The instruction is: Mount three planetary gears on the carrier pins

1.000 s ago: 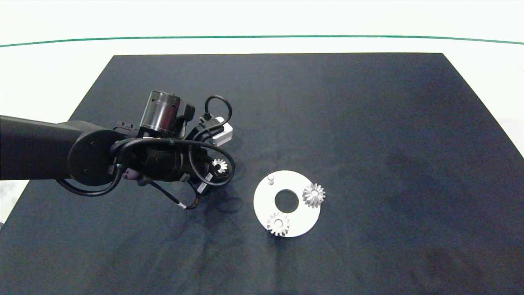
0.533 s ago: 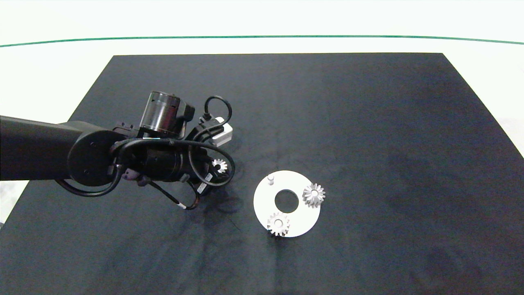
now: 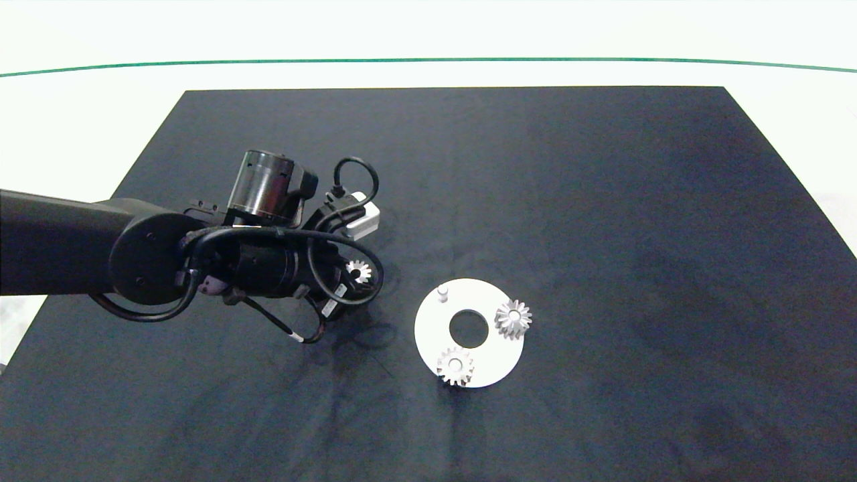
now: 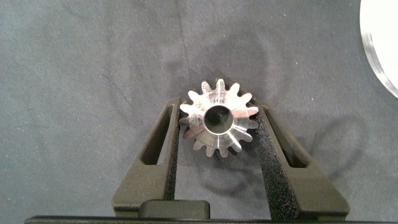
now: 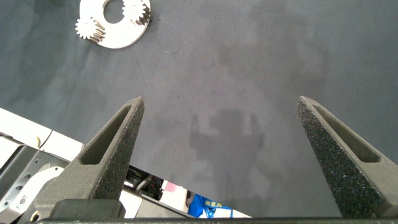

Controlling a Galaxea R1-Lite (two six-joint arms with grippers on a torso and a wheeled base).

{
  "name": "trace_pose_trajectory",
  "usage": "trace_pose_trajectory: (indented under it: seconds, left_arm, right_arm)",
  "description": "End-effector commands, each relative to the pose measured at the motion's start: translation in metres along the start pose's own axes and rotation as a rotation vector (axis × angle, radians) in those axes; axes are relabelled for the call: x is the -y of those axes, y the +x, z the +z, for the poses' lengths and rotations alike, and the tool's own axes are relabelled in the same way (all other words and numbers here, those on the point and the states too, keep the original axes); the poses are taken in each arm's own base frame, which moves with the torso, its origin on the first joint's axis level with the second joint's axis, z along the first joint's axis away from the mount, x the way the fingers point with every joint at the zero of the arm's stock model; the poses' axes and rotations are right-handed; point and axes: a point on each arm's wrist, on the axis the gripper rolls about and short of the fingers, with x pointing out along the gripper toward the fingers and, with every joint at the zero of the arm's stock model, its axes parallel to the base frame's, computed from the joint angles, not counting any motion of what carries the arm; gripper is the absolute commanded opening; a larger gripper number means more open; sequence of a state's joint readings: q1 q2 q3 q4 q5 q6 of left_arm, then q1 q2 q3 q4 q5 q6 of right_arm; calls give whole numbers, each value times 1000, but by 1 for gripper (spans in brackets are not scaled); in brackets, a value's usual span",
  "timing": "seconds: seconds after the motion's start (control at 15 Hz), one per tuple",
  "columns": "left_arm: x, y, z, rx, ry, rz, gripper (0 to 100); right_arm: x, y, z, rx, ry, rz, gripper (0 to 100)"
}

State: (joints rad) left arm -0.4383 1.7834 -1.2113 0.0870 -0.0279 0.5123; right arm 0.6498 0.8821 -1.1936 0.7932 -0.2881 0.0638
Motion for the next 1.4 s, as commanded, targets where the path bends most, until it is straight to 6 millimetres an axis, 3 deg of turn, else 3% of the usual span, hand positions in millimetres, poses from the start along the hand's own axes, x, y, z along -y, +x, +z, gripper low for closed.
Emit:
trace_pose_trajectory:
  seconds: [0.07,0.33,0.6,1.07,1.4]
  left_arm:
    - [-1,-15,3,28,7,14,0]
    - [3,-29,9,64,18,19,0]
    - [29,-43,23,121,55,-36,0]
    - [65,-39,40,137,105,-72,0]
    - [78,-40,52,161,132,-101,0]
  right_arm:
    - [0,0,0,-6,-1,-2,100]
    - [0,0,0,-3,-1,0,100]
    - [0,0,0,-3,-1,0,100]
    - [0,0,2,1,-1,3,100]
    - [0,-1,3,9,1,5,100]
